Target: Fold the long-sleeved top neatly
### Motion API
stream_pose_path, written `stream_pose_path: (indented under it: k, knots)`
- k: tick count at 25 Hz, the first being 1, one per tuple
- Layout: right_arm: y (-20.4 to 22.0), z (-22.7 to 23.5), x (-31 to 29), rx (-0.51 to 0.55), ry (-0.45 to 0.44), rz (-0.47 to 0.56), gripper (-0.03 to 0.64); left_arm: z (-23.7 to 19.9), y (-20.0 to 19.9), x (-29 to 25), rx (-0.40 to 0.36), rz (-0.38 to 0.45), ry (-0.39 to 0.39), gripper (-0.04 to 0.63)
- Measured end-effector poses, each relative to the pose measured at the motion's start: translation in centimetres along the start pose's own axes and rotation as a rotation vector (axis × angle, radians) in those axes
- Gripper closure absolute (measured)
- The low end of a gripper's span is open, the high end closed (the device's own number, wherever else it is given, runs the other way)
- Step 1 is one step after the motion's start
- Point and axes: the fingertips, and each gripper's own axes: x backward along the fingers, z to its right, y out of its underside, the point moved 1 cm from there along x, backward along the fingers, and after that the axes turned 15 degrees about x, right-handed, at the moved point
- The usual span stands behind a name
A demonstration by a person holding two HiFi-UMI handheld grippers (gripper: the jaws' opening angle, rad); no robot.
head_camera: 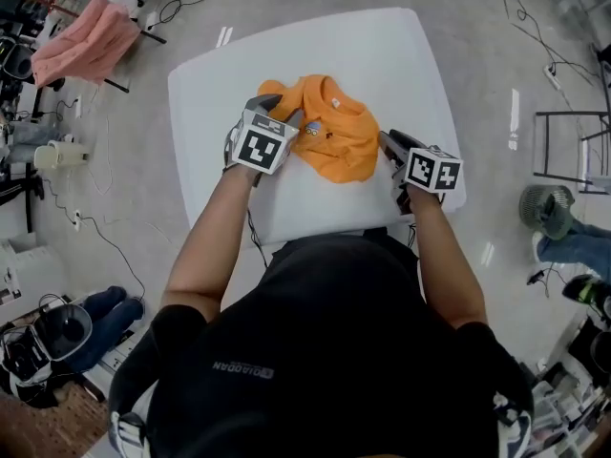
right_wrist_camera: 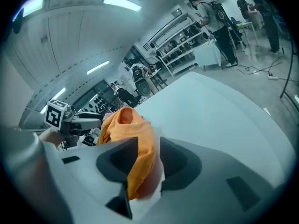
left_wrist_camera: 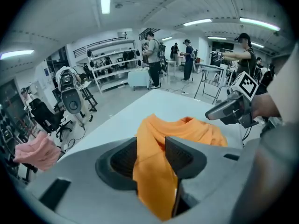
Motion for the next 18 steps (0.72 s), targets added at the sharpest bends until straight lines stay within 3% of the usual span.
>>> stream_pose_path:
  k: [2, 6, 10, 13, 14, 16, 18]
  knots:
    - [0.3, 0.2, -0.2, -0.021, -0.005, -0.007, 0.46, 0.9, 0.5, -1.3, -0.048, -0.042, -0.025, 0.406]
    - [1.0, 0.3, -0.6, -0.105, -0.042, -0.01, 0.439, -1.0, 2.3, -2.7, -0.193, -0.132, -0.199, 0.396]
    - [2.0, 0.3, -1.0, -0.237, -0.127, -0.027, 0.411, -1.4, 2.2, -2.8, -0.152, -0.127, -0.189, 0.405]
    - [2.3, -0.5, -1.7, -0.361, -0.227, -0.028, 0.407, -1.8, 1.4, -2.1, -0.124, -0.094, -0.204, 0.536]
    - [2.4, -0.8, -1.9, -0.389, -0.249, -0.036, 0.41, -2.0, 1.2, -1.8, -0.107, -0.084, -0.209, 0.549]
    - [3.0, -1.0, -2.3, -0.4, -0.261, -0.07, 0.459, -2.7, 1.1, -1.1, -0.072, -0.07, -0.222, 0.555]
    - [3.6, -0.8, -2.4, -0.37, -0.242, -0.108, 0.562, -3.6, 1.0, -0.2, -0.052, -0.053, -0.245, 0.557]
